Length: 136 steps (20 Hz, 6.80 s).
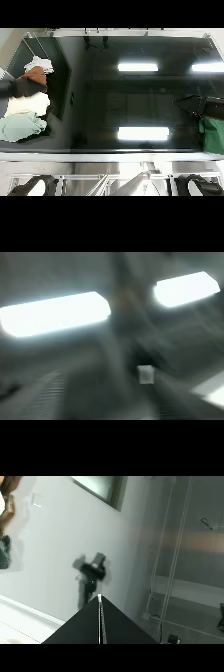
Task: Fold the shirts.
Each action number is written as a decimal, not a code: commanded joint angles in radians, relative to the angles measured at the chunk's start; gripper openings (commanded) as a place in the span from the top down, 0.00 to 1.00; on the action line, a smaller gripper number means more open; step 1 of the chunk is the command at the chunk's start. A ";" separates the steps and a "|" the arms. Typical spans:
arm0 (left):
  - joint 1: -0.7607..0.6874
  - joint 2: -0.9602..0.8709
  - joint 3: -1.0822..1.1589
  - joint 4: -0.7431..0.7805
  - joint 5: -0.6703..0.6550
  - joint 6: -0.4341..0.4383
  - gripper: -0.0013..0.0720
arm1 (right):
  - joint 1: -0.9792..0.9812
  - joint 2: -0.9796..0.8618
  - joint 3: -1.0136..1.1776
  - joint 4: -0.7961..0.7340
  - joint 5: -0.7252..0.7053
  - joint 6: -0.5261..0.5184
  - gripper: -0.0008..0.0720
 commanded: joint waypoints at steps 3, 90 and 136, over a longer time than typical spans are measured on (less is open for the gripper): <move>0.003 -0.440 0.508 0.264 -0.294 0.001 0.00 | 0.001 0.001 0.000 0.000 0.000 0.000 0.97; -0.500 -0.866 0.122 -0.086 -0.045 -0.052 0.04 | 0.001 0.001 0.000 0.001 -0.059 0.000 0.97; -0.204 -0.150 0.721 -0.113 0.177 -0.076 0.96 | -0.174 0.005 0.492 0.103 -0.240 -0.153 0.97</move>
